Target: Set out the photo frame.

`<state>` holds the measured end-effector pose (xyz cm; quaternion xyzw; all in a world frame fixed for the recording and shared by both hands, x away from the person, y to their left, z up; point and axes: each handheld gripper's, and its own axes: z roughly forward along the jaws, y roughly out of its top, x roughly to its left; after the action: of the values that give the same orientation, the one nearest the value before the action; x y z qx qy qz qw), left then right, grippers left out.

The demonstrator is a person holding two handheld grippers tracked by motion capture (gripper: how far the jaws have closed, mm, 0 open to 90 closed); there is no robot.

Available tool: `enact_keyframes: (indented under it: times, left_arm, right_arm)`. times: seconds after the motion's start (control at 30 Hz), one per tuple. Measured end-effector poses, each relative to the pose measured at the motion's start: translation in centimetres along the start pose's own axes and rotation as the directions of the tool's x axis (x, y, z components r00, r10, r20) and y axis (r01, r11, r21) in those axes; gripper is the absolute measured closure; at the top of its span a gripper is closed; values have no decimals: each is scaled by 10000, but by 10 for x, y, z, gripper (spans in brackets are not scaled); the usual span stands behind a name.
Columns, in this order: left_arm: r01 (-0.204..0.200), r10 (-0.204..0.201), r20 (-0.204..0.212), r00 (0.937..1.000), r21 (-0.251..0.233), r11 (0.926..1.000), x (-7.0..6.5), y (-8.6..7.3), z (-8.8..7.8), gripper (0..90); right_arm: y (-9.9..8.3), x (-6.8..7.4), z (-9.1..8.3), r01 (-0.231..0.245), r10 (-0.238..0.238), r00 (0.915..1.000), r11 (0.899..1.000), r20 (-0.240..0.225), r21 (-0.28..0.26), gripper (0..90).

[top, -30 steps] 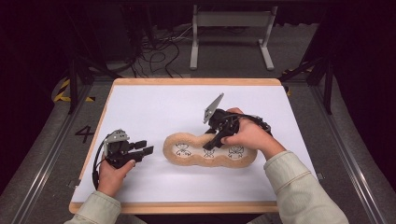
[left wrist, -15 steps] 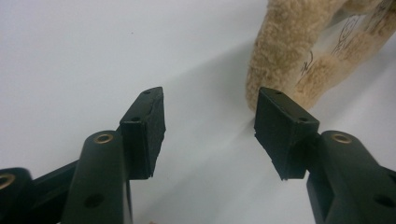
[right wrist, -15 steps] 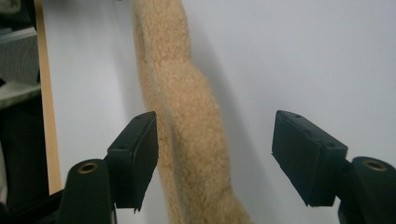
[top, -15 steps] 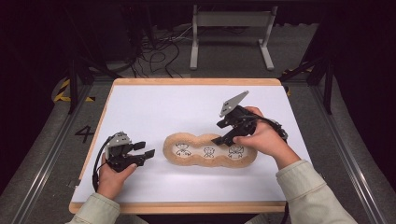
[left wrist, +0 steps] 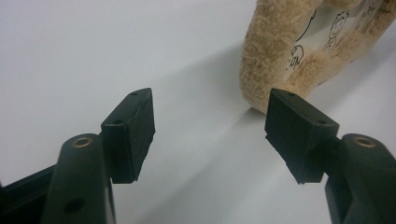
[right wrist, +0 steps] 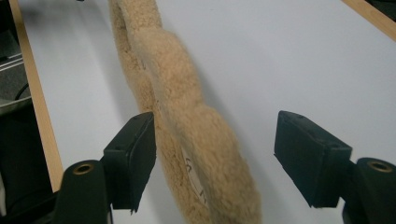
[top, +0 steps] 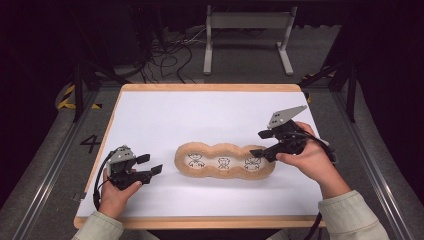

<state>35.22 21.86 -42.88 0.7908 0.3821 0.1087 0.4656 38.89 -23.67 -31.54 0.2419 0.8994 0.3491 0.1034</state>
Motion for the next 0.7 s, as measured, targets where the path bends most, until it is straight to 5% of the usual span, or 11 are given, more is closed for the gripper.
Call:
enact_keyframes:
  times: [0.5, 0.7]
  left_arm:
    - [5, -6, 127, 9999, 79, 10000, 2, -1, 2, 274]
    - [5, -3, -238, 9997, 105, 9999, 4, -1, 1, 299]
  right_arm:
    - [-39, -13, -36, -921, 959, 9929, 9942, 704, -557, 276]
    - [-54, -16, -39, -1262, 1320, 9877, 9894, 843, -713, 255]
